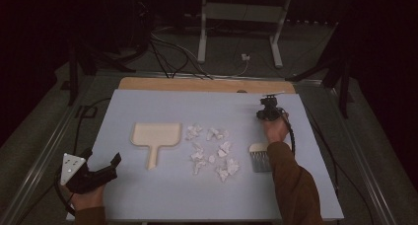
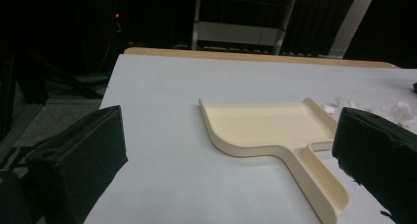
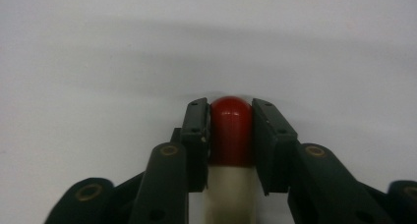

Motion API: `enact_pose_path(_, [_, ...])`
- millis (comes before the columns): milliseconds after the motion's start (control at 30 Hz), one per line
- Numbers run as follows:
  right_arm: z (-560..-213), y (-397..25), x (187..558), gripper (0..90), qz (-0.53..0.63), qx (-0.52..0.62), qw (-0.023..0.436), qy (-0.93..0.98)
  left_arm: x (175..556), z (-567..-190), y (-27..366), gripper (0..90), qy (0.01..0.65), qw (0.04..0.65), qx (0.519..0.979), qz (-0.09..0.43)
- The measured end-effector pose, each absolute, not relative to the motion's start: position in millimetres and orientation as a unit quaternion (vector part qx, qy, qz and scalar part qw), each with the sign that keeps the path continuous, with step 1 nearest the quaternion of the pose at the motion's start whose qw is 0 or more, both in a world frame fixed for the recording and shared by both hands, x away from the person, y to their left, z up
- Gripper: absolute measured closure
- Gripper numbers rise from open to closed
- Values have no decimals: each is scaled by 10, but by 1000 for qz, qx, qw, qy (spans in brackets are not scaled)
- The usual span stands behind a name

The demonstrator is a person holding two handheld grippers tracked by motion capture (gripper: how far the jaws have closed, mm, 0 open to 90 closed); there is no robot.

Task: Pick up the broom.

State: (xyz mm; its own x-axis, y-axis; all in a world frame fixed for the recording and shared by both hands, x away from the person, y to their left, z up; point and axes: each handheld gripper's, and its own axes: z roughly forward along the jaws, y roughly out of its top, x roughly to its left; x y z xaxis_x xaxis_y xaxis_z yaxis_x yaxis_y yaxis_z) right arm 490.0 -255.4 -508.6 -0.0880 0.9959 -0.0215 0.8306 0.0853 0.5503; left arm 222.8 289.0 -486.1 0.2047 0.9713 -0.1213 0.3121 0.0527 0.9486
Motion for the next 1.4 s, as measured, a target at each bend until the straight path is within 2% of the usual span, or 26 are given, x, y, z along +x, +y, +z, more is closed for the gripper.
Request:
enact_pose_path(333, [-4951,-2629,4795,708,259,639,196,697,2233,-4868,2877,6,535,487,604,336])
enact_pose_path(867, [-4341,-2801,4266,709,388,584,209,682,2253,-4809,2674,11,518,493,618,327])
enact_pose_path(1400, [-3950,-2823,3752,710,466,518,223,682,2421,-4627,1668,11,444,514,682,270])
